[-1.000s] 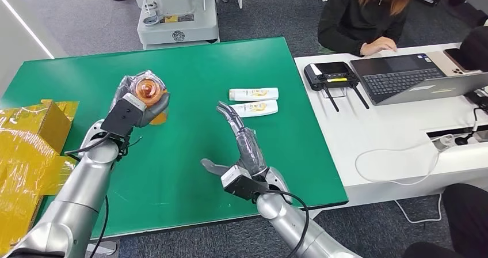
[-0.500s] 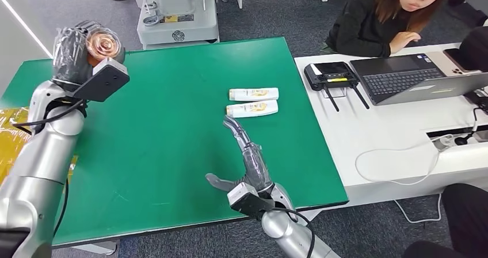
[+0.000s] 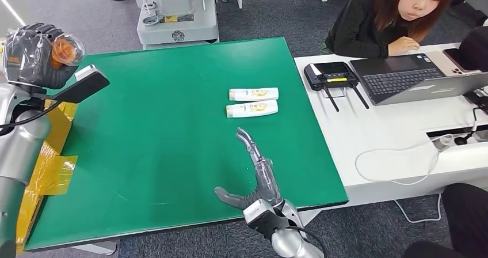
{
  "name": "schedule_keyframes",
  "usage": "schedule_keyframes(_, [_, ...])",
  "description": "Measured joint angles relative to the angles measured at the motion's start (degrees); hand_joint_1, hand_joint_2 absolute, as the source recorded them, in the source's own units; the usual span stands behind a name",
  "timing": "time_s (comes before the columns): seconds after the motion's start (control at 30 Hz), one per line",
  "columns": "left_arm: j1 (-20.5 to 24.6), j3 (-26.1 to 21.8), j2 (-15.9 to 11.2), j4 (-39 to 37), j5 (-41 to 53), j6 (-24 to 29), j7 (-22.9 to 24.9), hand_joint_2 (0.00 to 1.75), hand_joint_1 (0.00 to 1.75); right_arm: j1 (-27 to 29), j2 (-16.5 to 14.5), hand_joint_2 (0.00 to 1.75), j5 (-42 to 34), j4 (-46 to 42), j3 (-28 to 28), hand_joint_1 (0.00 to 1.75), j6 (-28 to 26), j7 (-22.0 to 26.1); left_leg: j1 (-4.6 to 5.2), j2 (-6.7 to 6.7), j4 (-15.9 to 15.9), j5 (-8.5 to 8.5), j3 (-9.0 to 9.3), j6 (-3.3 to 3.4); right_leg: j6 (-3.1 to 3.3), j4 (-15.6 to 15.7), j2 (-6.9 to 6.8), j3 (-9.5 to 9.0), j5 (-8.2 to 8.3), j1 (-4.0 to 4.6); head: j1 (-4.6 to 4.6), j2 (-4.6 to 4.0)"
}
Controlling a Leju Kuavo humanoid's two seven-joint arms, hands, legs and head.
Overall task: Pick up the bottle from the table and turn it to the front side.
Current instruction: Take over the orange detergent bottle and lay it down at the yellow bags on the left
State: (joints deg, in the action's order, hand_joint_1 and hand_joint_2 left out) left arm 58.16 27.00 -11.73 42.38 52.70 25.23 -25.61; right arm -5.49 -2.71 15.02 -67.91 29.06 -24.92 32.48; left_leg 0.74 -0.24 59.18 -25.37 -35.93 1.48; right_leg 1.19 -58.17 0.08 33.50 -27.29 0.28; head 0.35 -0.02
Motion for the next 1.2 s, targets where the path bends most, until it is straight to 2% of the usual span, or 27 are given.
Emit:
schedule_keyframes(0.4, [0.0,0.7,-3.9,-4.8,7.5,1.3,2.2,1.75,1.75,3.6,0.1,1.75,0.1,-3.4,-2.7,0.0,0.9,-0.6,0.01,0.01,0.0,0.0,0.0,0.0,0.0,0.0,0.01,-0.02,0.01,-0.01,0.01,0.0])
schedule_keyframes(0.53, [0.8,1.5,-4.9,-6.0,10.5,0.3,3.2,1.75,1.75,4.0,0.1,1.75,0.9,-3.6,-3.1,0.0,0.9,-0.9,0.0,0.03,0.0,0.0,-0.01,0.0,0.0,0.0,0.02,-0.01,0.01,0.0,0.01,0.0])
schedule_keyframes(0.67, [3.5,2.4,-5.7,-8.5,11.9,-2.3,4.7,1.75,1.75,5.4,0.1,1.75,1.5,-5.0,-4.3,0.0,0.7,-2.3,0.0,0.01,0.0,0.0,-0.01,0.0,0.0,0.0,0.01,-0.01,0.01,0.0,0.01,0.0])
schedule_keyframes(0.83, [5.4,2.6,-6.7,-10.9,11.6,-3.7,6.9,1.75,1.75,8.2,0.2,1.75,3.0,-10.5,-7.5,0.0,0.5,-4.0,0.02,0.03,0.0,0.0,-0.01,0.0,0.0,0.0,0.02,-0.02,0.01,-0.01,0.01,0.0])
schedule_keyframes(1.2, [3.9,2.6,-9.7,-14.0,11.3,-4.2,8.3,1.75,1.75,14.7,1.0,1.75,0.5,-23.3,-15.3,0.0,-1.9,-2.8,0.01,0.01,0.0,0.0,-0.03,0.0,0.01,0.0,0.0,0.0,0.0,-0.01,0.02,0.0])
